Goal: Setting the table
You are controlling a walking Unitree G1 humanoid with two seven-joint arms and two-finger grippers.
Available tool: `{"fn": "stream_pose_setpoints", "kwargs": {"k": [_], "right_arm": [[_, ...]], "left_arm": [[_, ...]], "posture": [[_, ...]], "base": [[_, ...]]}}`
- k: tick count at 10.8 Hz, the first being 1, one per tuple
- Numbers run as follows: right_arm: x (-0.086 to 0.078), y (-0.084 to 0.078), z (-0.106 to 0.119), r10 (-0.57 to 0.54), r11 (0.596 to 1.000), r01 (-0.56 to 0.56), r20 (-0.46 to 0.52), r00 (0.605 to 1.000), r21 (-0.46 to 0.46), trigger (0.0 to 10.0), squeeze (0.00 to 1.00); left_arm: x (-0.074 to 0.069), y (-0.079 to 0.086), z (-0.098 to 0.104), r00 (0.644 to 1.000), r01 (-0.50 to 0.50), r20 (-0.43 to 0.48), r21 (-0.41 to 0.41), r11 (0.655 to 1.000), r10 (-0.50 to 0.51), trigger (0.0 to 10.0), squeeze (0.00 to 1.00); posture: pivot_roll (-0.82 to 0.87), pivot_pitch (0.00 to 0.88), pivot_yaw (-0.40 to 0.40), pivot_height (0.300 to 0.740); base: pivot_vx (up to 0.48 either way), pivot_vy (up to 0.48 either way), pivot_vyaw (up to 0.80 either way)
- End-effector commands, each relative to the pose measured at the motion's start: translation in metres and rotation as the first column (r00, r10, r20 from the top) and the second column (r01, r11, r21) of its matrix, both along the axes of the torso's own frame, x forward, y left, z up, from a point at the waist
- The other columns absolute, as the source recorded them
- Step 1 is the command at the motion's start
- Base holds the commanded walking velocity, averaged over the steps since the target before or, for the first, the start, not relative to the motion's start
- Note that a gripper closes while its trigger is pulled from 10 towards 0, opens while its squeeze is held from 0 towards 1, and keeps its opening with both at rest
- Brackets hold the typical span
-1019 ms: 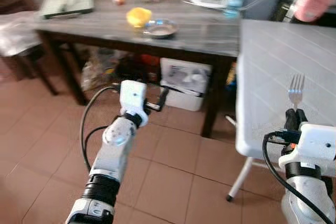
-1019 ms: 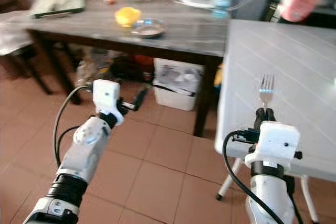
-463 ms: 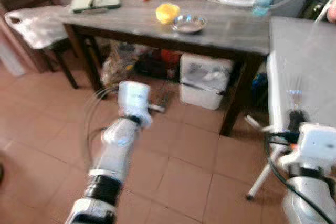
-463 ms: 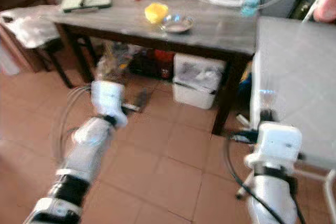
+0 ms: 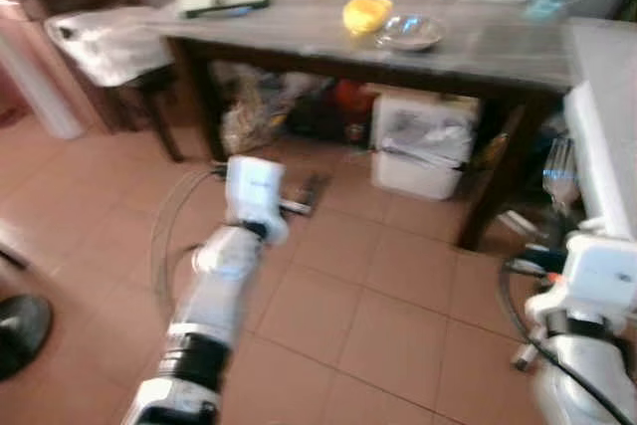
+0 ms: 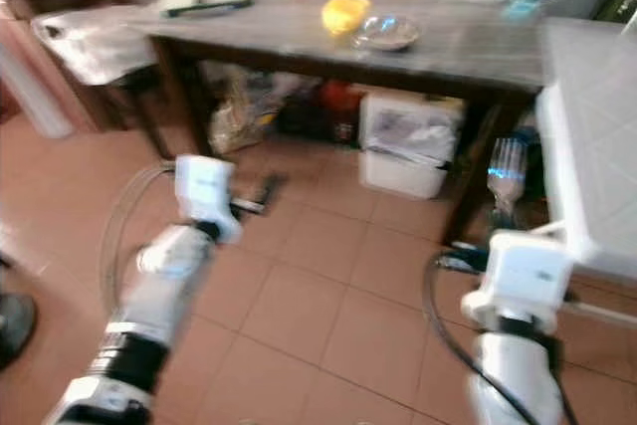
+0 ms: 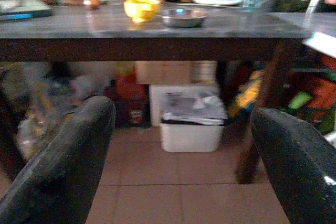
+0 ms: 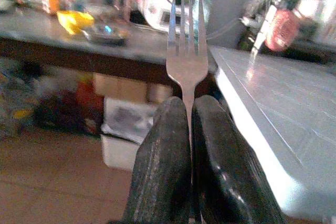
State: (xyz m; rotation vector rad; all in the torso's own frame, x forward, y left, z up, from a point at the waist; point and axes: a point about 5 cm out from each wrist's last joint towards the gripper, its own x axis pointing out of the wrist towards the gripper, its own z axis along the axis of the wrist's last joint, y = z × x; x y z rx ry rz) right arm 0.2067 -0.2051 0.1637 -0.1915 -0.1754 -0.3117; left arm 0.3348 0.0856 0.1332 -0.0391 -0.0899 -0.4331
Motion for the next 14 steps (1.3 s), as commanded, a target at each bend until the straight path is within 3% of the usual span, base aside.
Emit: {"fn": "stream_pose_setpoints", "kwargs": {"k": [1, 5, 11, 14], "right_arm": [[-0.001, 0.002, 0.004, 0.004, 1.0, -0.004, 0.023, 1.0, 0.001, 10.0, 0.0], [-0.001, 0.002, 0.005, 0.0, 1.0, 0.0, 0.025, 1.0, -0.002, 10.0, 0.0], [0.0, 0.002, 0.005, -0.005, 1.0, 0.005, 0.025, 1.0, 0.0, 10.0, 0.0], [0.0, 0.003, 0.004, 0.005, 1.0, -0.005, 0.021, 1.0, 0.003, 10.0, 0.0]], "left_arm": [[0.001, 0.006, 0.003, 1.0, -0.01, 0.021, 0.008, 1.0, 0.009, 10.0, 0.0], [-0.002, 0.0, 0.006, 0.998, 0.063, 0.026, -0.03, 0.998, -0.062, 10.0, 0.0], [-0.004, -0.003, 0.006, 0.997, 0.076, 0.024, -0.038, 0.996, -0.075, 10.0, 0.0], [-0.004, -0.008, 0.006, 0.997, 0.082, 0.018, -0.047, 0.996, -0.081, 10.0, 0.0]], "posture": [[-0.03, 0.092, 0.039, 0.74], [-0.03, 0.094, 0.038, 0.74], [-0.03, 0.095, 0.037, 0.74], [-0.03, 0.092, 0.035, 0.74]], "base": [[0.0, 0.0, 0.0], [0.0, 0.0, 0.0], [0.0, 0.0, 0.0], [0.0, 0.0, -0.69]]}}
